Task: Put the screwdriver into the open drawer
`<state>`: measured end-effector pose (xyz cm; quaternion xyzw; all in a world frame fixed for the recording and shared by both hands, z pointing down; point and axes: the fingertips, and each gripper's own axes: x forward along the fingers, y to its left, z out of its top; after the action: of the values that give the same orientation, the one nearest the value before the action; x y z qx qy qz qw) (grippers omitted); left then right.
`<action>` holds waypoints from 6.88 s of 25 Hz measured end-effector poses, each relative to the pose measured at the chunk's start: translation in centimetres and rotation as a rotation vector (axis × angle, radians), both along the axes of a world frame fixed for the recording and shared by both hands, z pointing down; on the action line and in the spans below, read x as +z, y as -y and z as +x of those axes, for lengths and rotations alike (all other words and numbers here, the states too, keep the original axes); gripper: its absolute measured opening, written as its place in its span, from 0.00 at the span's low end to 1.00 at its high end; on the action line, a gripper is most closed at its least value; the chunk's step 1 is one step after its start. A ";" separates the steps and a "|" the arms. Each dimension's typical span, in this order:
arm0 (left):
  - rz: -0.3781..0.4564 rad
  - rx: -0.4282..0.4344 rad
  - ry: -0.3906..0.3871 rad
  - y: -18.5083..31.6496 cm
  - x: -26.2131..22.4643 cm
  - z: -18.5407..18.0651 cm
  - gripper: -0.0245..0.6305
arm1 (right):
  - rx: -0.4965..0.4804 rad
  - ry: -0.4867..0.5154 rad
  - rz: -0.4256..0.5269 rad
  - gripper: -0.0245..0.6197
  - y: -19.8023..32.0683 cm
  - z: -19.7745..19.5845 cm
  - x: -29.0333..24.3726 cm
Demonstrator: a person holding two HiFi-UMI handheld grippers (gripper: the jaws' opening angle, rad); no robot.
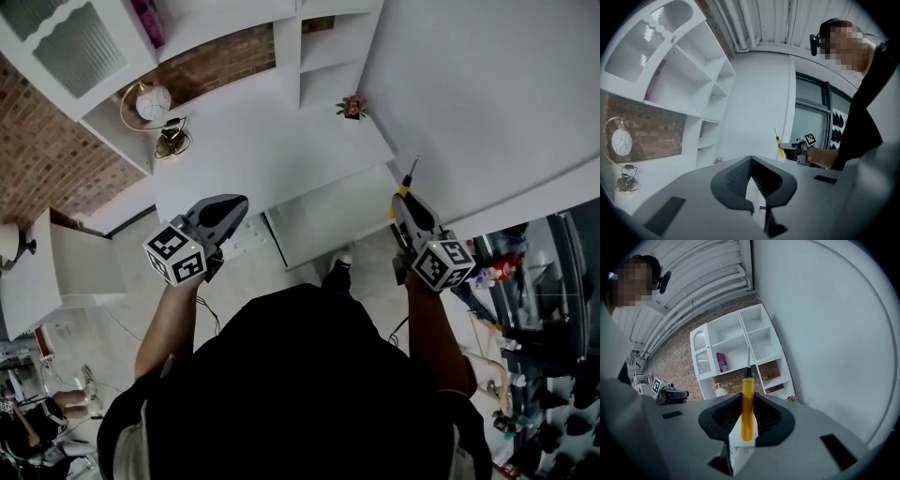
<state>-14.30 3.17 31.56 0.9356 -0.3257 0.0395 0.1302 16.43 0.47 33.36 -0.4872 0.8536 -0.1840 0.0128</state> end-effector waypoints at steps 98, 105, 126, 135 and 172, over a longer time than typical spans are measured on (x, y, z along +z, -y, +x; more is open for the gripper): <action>-0.214 -0.358 -0.048 16.6 9.7 2.3 0.06 | -0.608 -0.374 -0.367 0.17 20.0 -4.0 23.1; -0.243 -0.375 -0.061 15.8 11.2 2.8 0.06 | -0.673 -0.422 -0.366 0.17 18.4 -4.8 25.3; -0.306 -0.458 -0.056 13.6 13.8 1.5 0.06 | -0.859 -0.686 -0.313 0.17 16.0 -4.8 33.9; -0.322 -0.466 -0.042 12.7 14.6 1.7 0.06 | -0.927 -0.766 -0.280 0.17 15.1 -4.6 37.1; -0.400 -0.515 0.006 12.2 17.5 -0.1 0.06 | -1.122 -0.915 -0.348 0.17 12.7 -6.9 48.5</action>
<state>-14.38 -8.99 49.01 0.7783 -0.5378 0.0712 0.3163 9.50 -12.19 81.83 -0.0010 0.8527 -0.0744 -0.5171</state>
